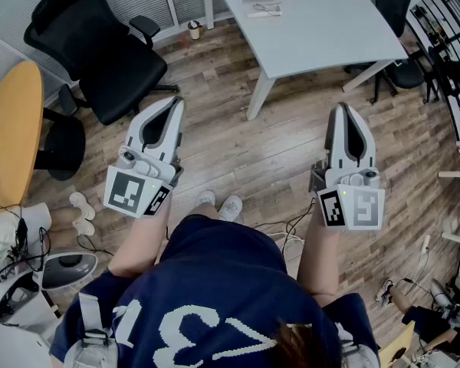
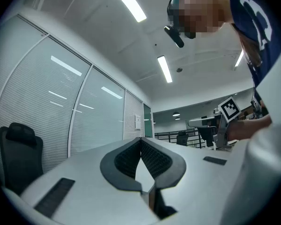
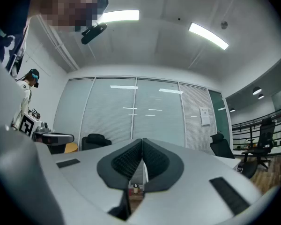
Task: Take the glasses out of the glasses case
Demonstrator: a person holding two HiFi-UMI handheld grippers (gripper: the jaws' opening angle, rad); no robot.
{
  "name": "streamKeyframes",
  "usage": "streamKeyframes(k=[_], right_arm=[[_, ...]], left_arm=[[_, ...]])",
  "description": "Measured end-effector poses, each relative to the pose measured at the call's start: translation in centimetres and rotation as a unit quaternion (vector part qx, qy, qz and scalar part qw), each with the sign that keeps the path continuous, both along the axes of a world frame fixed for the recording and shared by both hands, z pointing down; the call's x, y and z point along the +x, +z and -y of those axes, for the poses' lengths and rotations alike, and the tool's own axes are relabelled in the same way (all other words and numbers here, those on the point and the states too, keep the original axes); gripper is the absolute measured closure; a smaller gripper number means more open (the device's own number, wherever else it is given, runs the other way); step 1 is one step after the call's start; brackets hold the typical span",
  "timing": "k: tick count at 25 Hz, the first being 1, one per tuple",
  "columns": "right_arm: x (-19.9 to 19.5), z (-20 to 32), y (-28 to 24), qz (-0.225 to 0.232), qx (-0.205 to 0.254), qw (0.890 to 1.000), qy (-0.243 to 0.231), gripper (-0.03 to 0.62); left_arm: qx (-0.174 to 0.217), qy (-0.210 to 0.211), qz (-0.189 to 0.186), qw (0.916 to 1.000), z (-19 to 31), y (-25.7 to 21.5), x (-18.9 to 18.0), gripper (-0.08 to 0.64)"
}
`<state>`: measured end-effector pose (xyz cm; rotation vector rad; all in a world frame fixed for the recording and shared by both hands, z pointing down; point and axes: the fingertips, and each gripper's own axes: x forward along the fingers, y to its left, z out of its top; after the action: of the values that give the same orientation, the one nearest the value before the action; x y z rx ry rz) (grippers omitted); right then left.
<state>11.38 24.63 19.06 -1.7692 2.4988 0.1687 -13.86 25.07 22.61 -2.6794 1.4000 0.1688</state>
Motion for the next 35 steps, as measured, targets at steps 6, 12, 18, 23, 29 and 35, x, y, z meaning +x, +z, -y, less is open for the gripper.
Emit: streamKeyframes(k=[6, 12, 18, 23, 29, 35], right_arm=[[-0.2, -0.6, 0.0, -0.004, 0.003, 1.0, -0.007, 0.566], [0.0, -1.4, -0.8, 0.008, 0.025, 0.999, -0.019, 0.566], [0.2, -0.6, -0.7, 0.035, 0.032, 0.998, -0.027, 0.565], [0.4, 2.6, -0.2, 0.026, 0.021, 0.999, -0.019, 0.565], [0.4, 9.4, -1.7, 0.022, 0.024, 0.999, -0.011, 0.565], [-0.7, 16.3, -3.2, 0.019, 0.036, 0.999, 0.006, 0.565]], left_arm=[[0.007, 0.0, 0.001, 1.0, -0.7, -0.1, 0.9, 0.546], [0.003, 0.003, 0.004, 1.0, -0.8, 0.0, 1.5, 0.546], [-0.004, 0.001, 0.008, 1.0, 0.3, 0.5, 1.3, 0.546], [-0.007, 0.005, 0.0, 1.0, 4.0, 1.1, 1.2, 0.546], [0.004, 0.023, -0.006, 0.9997, 11.6, -0.5, 1.7, 0.545], [0.015, 0.049, -0.005, 0.9986, 19.5, -1.7, 0.9, 0.546]])
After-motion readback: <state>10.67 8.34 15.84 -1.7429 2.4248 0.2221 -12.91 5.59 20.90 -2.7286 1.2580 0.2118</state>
